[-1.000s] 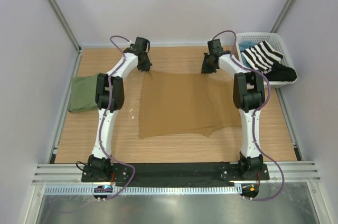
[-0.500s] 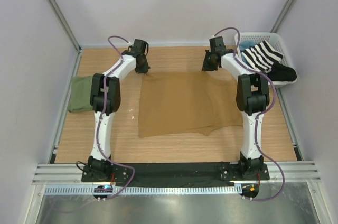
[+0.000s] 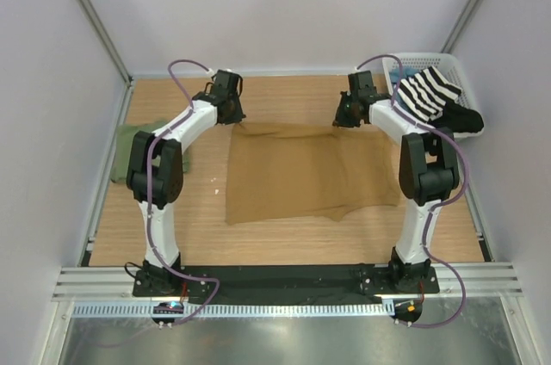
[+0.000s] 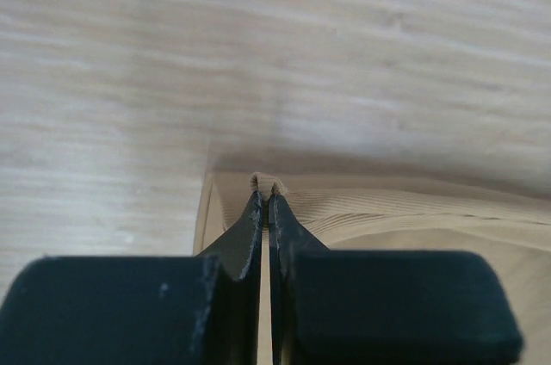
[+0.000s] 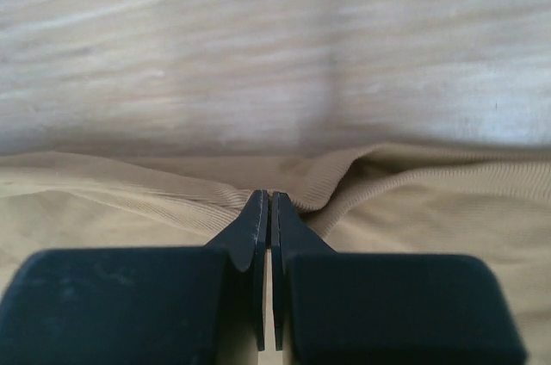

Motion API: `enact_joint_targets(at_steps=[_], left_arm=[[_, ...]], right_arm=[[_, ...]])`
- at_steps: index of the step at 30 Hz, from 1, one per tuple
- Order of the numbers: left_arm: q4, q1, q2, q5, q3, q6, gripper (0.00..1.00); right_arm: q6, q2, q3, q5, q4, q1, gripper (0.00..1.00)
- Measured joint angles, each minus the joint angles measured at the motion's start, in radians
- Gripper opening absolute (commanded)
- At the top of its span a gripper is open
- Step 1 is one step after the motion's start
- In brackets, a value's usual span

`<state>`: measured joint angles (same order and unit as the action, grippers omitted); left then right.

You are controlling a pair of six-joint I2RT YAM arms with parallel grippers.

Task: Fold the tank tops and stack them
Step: Fold the tank top

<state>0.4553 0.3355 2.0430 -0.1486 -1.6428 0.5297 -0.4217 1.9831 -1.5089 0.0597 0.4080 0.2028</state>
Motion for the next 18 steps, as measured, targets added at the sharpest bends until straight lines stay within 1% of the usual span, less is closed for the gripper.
enact_joint_targets(at_steps=[3,9,18], left_arm=[[-0.01,0.018,-0.05,-0.019,0.09,-0.007,0.0],[-0.032,0.03,-0.135,-0.029,0.221,-0.011,0.0],[-0.058,0.051,-0.259,-0.052,0.341,-0.011,0.0]], right_arm=[[-0.002,-0.043,0.068,0.005,-0.006,0.0,0.01],[-0.004,-0.141,0.177,0.012,-0.019,0.004,0.01],[-0.007,-0.258,0.305,0.002,-0.039,0.04,0.01]])
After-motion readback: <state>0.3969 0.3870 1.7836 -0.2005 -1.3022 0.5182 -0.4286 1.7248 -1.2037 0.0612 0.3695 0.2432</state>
